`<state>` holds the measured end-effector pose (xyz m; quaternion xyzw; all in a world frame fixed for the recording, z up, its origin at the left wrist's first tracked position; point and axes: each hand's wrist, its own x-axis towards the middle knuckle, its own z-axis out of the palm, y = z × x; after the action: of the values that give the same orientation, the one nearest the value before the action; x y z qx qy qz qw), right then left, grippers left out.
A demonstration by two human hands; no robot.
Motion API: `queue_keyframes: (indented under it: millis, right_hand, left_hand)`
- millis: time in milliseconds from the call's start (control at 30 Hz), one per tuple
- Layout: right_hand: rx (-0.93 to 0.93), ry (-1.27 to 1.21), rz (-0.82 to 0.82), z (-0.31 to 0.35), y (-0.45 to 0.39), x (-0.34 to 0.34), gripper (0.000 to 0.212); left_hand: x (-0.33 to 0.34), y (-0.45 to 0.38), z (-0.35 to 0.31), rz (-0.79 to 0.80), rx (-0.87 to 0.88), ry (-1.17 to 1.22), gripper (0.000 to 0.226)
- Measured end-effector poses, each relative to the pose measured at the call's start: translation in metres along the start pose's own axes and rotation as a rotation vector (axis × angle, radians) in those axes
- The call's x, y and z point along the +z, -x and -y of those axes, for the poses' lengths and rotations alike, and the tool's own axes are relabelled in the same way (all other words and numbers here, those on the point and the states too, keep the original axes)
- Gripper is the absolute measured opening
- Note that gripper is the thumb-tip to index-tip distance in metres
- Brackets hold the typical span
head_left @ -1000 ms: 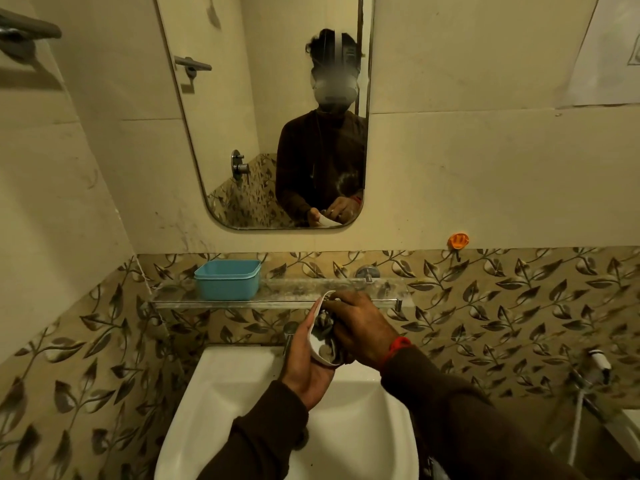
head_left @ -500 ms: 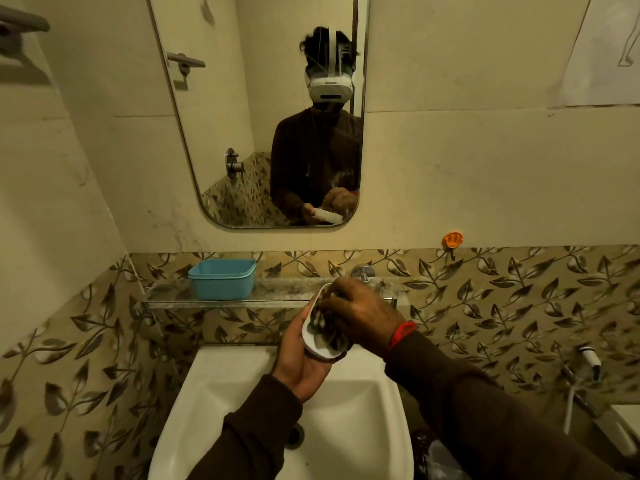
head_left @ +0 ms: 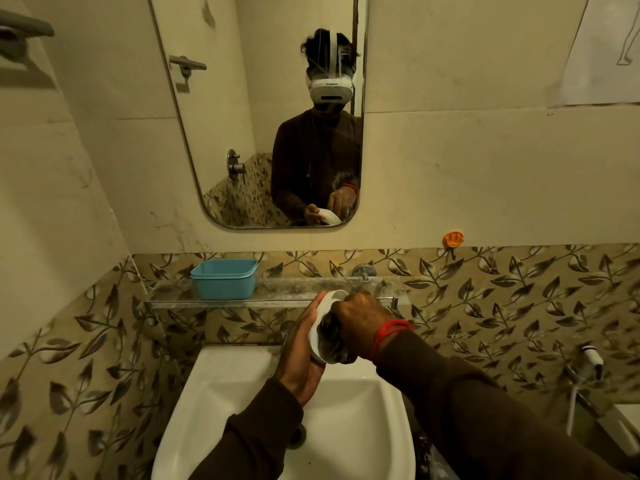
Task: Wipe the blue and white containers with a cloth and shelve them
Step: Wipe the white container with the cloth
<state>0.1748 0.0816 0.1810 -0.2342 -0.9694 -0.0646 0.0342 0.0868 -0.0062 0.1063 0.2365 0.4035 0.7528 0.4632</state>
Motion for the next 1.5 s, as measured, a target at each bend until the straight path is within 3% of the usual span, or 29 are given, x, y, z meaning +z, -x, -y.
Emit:
queue_keyframes:
  millis: [200, 333, 500, 700, 867, 933, 1033, 1133, 1200, 1400, 1500]
  right_hand:
    - [-0.079, -0.215, 0.111, 0.017, 0.012, -0.007, 0.036]
    - [-0.041, -0.537, 0.119, 0.02, 0.012, -0.009, 0.028]
    - [0.119, -1.115, 0.303, 0.008, 0.013, -0.014, 0.023]
    - [0.172, -1.84, 0.174, 0.007, 0.015, -0.018, 0.027]
    - [0.295, -2.095, -0.107, 0.007, 0.004, -0.014, 0.024]
    - [0.434, -2.035, -0.323, 0.008, -0.005, -0.01, 0.02]
    - [0.54, -1.566, -0.584, 0.003, -0.016, 0.001, 0.022]
    - [0.345, -0.979, -0.654, -0.001, -0.015, 0.011, 0.025]
    - [0.274, -0.78, -0.641, -0.003, -0.014, 0.015, 0.026]
    - [0.214, -0.698, -0.541, 0.004, -0.006, 0.017, 0.016]
    - [0.106, -0.781, -0.502, 0.006, 0.0, 0.009, 0.017]
  left_hand:
    - [0.002, 0.004, -0.013, -0.01, 0.055, -0.111, 0.046]
    - [-0.001, 0.004, -0.018, 0.011, 0.059, -0.076, 0.045]
    - [0.0, 0.003, -0.017, 0.022, 0.065, 0.016, 0.04]
    - [0.005, 0.0, -0.022, 0.008, 0.118, 0.066, 0.044]
    - [0.012, -0.006, -0.026, -0.019, 0.114, 0.089, 0.046]
    - [0.018, -0.004, -0.02, -0.015, 0.113, 0.127, 0.048]
    - [0.025, -0.002, -0.01, -0.031, 0.127, 0.218, 0.044]
    - [0.028, -0.001, -0.004, -0.033, 0.102, 0.269, 0.043]
    - [0.029, 0.0, -0.002, -0.046, 0.072, 0.259, 0.045]
    - [0.021, 0.002, 0.004, -0.059, 0.067, 0.217, 0.047]
    - [0.018, 0.003, 0.0, -0.054, 0.046, 0.227, 0.049]
